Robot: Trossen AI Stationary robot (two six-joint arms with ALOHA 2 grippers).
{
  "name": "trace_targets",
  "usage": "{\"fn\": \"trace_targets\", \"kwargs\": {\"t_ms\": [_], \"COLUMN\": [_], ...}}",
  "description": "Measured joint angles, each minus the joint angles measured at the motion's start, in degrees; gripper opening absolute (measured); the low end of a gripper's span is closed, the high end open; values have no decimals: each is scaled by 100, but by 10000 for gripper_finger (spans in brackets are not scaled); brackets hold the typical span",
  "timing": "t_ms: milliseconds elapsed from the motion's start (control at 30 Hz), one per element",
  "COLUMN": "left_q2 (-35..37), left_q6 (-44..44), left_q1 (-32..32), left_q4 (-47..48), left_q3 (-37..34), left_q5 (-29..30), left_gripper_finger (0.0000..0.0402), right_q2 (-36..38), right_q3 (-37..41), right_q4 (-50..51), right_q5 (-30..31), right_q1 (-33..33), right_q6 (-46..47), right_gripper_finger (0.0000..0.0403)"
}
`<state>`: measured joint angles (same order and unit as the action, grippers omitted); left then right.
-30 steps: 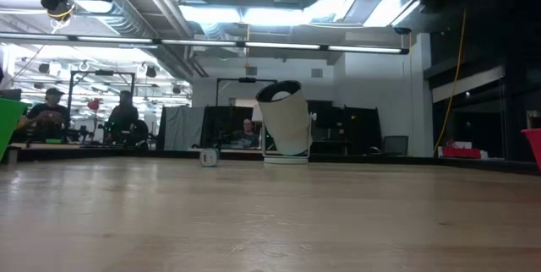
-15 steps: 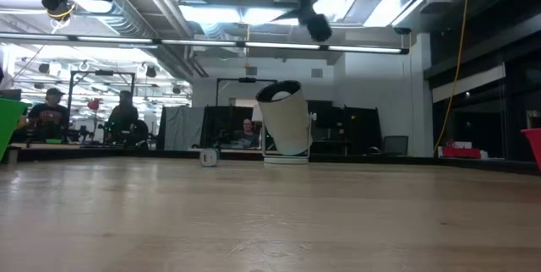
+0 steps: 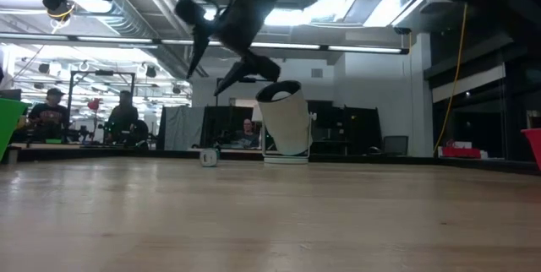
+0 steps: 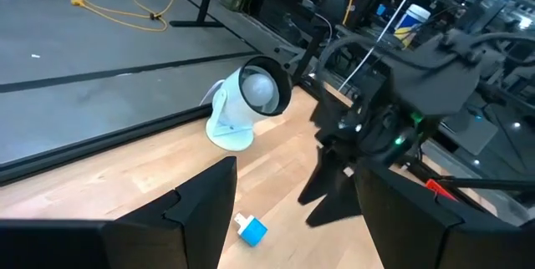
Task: Pick & Place Office items
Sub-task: Put the light blue charger adapter into the red bin
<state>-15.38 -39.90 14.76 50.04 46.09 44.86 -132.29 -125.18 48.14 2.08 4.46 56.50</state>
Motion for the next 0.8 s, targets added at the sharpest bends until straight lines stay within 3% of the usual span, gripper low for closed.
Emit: {"fn": "trace_targets", "kwargs": {"t_ms": [133,400,800], "left_q2": [0,2,1], "left_q6": [9,-70,-90], "left_q1": [1,0,1], "left_q4": [0,169,168], "left_q3": [0,0,0], "left_q5": [-72,-155,-217], "left_gripper_finger": [239,239,239], "right_q2": [-654,-833,-1073], "right_q3": [-1004,-825,-809], "right_q4": [600,1238,795], "right_q5": [21,188,-50], "right_q1": [62,247,373], "right_q6": [-244,-237,-161], "right_gripper_finger": [245,245,245]}}
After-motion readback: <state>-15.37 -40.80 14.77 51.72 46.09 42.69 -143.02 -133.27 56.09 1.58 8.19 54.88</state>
